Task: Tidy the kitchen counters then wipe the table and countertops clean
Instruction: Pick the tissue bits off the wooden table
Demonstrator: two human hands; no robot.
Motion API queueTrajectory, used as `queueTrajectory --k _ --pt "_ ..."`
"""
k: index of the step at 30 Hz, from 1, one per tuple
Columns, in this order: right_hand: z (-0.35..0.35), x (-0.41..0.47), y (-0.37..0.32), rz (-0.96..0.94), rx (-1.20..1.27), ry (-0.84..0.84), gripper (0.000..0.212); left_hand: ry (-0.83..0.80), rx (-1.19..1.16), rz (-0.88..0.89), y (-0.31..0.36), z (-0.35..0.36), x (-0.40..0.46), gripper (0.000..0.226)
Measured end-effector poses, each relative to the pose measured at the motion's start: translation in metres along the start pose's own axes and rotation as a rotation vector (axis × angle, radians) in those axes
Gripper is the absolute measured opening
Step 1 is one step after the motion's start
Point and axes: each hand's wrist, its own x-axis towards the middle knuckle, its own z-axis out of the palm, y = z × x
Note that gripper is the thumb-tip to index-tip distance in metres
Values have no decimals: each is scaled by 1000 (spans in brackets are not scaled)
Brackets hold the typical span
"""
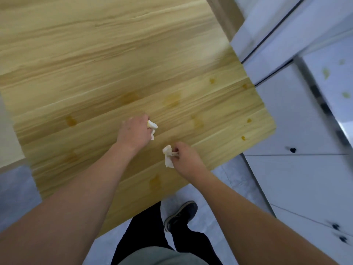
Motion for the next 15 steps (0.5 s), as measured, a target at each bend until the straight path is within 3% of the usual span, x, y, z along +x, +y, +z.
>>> queueTrajectory --k 4,7,15 --pt "-34 -35 33 114 161 202 21 -54 -1 159 67 5 3 15" --pt "-52 -67 66 185 240 341 9 -105 -27 255 112 23 5 15" --pt "-70 -189 174 448 436 633 15 -334 36 595 270 90 -53 21"
